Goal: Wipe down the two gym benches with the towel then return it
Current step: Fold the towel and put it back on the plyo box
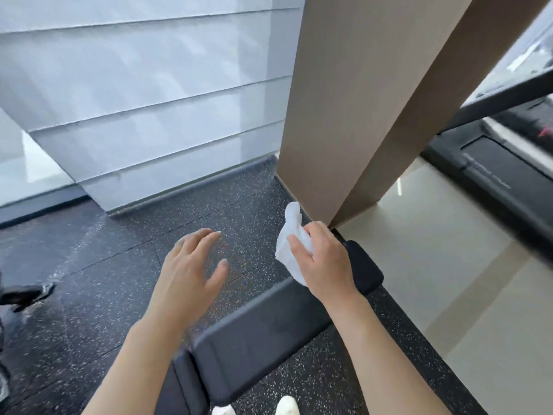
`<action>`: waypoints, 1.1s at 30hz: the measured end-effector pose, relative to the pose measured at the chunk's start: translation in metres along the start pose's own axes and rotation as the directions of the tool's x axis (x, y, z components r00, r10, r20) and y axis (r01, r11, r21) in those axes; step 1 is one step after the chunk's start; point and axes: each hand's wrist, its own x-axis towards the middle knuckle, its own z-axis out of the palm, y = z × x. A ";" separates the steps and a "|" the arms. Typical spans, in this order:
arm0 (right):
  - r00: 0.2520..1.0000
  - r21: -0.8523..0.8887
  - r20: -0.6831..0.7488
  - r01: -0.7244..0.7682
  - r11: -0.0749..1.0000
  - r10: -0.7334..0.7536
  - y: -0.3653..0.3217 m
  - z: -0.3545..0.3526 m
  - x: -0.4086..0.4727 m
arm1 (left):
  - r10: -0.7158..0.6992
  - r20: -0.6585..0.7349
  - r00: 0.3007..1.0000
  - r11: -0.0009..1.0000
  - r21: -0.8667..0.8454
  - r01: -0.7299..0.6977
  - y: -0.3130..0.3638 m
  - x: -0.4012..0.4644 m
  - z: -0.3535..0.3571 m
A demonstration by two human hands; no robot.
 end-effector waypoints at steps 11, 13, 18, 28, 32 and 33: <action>0.964 0.048 0.074 0.253 0.966 -0.256 -0.133 0.018 0.043 | -0.224 -0.237 0.945 0.971 0.034 0.239 -0.045 -0.050 -0.135; 0.949 0.074 0.101 0.292 0.954 -0.299 -0.148 0.021 0.051 | -0.270 -0.272 0.924 0.956 0.039 0.291 -0.046 -0.063 -0.146; 0.904 0.143 0.158 0.377 0.915 -0.397 -0.169 0.030 0.061 | -0.392 -0.363 0.845 0.906 0.008 0.423 -0.042 -0.094 -0.149; 0.780 0.304 0.272 0.486 0.819 -0.564 -0.162 0.030 0.061 | -0.593 -0.477 0.648 0.761 -0.070 0.645 0.018 -0.151 -0.111; 0.692 0.382 0.362 0.501 0.777 -0.624 -0.166 0.037 0.039 | -0.655 -0.521 0.548 0.687 -0.106 0.719 0.045 -0.192 -0.095; 0.667 0.398 0.385 0.504 0.767 -0.638 -0.170 0.038 0.030 | -0.672 -0.525 0.522 0.662 -0.111 0.741 0.052 -0.204 -0.092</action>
